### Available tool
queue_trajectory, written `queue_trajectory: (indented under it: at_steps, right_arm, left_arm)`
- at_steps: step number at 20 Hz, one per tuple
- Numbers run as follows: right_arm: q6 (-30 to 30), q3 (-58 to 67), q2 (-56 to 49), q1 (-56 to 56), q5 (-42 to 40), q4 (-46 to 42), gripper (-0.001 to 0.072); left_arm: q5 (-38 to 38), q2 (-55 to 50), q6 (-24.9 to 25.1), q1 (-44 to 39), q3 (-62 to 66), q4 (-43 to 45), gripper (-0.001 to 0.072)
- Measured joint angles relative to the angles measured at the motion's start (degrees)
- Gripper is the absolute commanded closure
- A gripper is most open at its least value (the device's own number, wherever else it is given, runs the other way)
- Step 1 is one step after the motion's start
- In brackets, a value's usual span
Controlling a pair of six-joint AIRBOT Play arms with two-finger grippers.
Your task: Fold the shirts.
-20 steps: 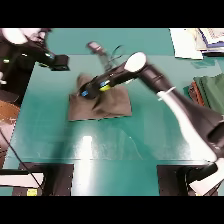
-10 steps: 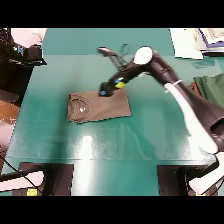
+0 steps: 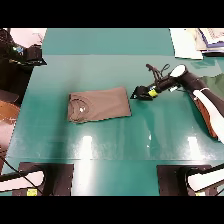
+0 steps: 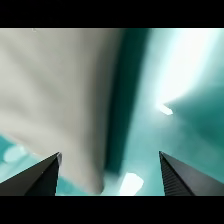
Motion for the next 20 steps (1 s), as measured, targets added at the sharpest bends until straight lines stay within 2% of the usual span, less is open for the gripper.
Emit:
queue_trajectory:
  at_steps: [5, 6, 8, 11, 12, 13, 17, 20]
  right_arm:
    - [-4.3, -2.2, -5.4, 2.5, -2.1, 11.8, 0.0026]
    - [-5.1, -2.3, -6.1, 3.6, -3.0, 13.4, 0.0068]
    - [-6.5, -2.6, -7.1, 6.0, -4.9, 15.1, 0.0232]
    - [-7.9, -2.9, -7.9, 8.9, -7.2, 16.3, 0.0606]
    - [-8.6, -2.8, -7.9, 9.5, -7.6, 16.2, 0.066]
    - [-9.2, -2.8, -7.8, 9.9, -8.0, 16.5, 0.0693]
    - [-11.2, -2.9, -4.0, 8.5, -9.5, 16.1, 0.0693]
    - [-11.2, -2.9, 2.7, 2.2, -10.2, 16.5, 0.0693]
  left_arm:
    - [0.4, 0.0, 0.3, 0.0, 0.0, -0.1, 0.0683]
    - [0.5, 0.0, 0.5, 0.0, 0.0, -0.1, 0.0683]
    - [0.5, 0.0, 0.7, 0.0, 0.0, -0.2, 0.0683]
    - [0.6, 0.0, 0.9, 0.0, 0.0, -0.3, 0.0682]
    - [0.6, 0.0, 0.9, 0.0, 0.0, -0.3, 0.0683]
    - [0.6, 0.0, 0.9, 0.0, 0.0, -0.3, 0.0682]
    - [0.6, 0.0, 1.0, -0.1, 0.0, -2.0, 0.0683]
    - [0.7, 0.0, 1.0, -2.0, -0.1, -3.1, 0.0683]
